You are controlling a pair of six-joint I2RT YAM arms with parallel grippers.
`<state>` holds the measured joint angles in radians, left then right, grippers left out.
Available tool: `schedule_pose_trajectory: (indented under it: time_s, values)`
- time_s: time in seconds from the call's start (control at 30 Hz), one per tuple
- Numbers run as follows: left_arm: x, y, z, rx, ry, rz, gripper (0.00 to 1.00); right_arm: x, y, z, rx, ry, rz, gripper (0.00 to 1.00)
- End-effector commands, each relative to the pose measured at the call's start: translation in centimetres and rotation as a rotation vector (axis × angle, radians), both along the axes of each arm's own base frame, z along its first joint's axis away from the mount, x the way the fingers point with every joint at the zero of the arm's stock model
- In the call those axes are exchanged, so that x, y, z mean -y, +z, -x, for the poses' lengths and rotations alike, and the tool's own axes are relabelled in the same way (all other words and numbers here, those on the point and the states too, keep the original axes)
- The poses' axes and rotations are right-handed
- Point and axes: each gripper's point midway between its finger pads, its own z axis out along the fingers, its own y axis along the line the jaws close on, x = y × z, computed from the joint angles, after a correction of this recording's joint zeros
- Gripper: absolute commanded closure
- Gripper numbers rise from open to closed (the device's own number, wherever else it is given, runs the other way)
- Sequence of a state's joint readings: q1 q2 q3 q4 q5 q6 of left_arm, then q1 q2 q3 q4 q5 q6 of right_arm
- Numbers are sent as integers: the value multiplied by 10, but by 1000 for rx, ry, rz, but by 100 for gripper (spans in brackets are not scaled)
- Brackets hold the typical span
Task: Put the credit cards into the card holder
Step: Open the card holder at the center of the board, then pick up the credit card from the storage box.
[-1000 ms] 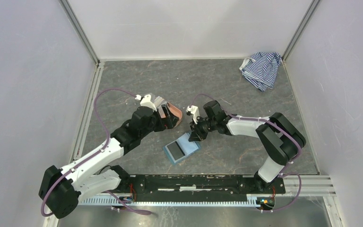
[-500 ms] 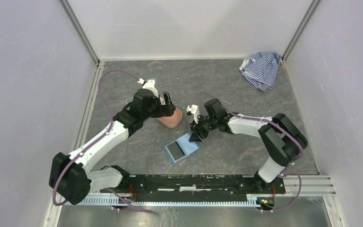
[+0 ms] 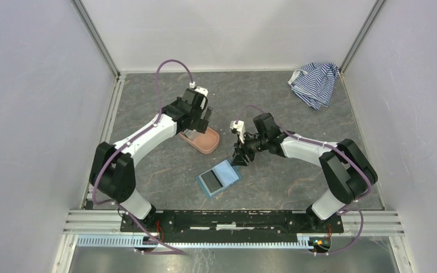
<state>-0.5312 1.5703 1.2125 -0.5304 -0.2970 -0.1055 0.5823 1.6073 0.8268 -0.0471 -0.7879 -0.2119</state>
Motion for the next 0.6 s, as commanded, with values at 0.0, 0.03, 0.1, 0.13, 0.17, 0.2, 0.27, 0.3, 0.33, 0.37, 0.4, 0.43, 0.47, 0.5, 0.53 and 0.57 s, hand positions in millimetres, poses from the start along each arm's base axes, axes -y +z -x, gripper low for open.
schedule_pose_trajectory:
  time_s: [0.0,0.03,0.1,0.13,0.17,0.2,0.27,0.3,0.33,0.37,0.4,0.43,0.47,0.5,0.53,0.57]
  values:
    - [-19,3,-22,6,-61,-216,0,-7,25,-8,63,36,-59,47]
    - [-19,-1,-25,0,-70,-233,0,-6,25,-9,63,34,-59,46]
    - [-20,-8,-32,-10,-82,-274,0,-5,25,-10,61,31,-60,46]
    - [-20,-12,-34,-18,-91,-291,1,-5,26,-10,63,31,-62,46]
    - [-19,-15,-36,-27,-103,-306,3,-4,26,-11,62,30,-64,46]
    - [-19,-20,-37,-37,-113,-317,6,-3,27,-11,60,28,-65,46]
    - [-19,-25,-40,-45,-131,-336,13,-3,27,-12,58,30,-69,46]
    - [-19,-27,-41,-46,-136,-345,15,-3,27,-11,54,31,-70,46]
    - [-18,-28,-42,-48,-145,-350,18,-3,26,-11,50,30,-69,46]
    - [-16,-29,-44,-49,-154,-346,21,-3,25,-11,46,30,-68,46]
    - [-14,-29,-45,-51,-164,-341,22,-3,25,-12,46,30,-70,46]
    - [-11,-30,-45,-54,-177,-337,24,-2,25,-12,44,30,-69,46]
    - [-9,-31,-45,-57,-188,-331,25,-3,25,-11,44,31,-69,46]
    - [-7,-32,-46,-60,-200,-326,25,-3,25,-11,43,31,-69,46]
    - [-5,-33,-45,-64,-212,-324,25,-2,24,-12,42,30,-68,46]
    - [-4,-35,-45,-70,-219,-321,25,-2,24,-12,40,29,-67,46]
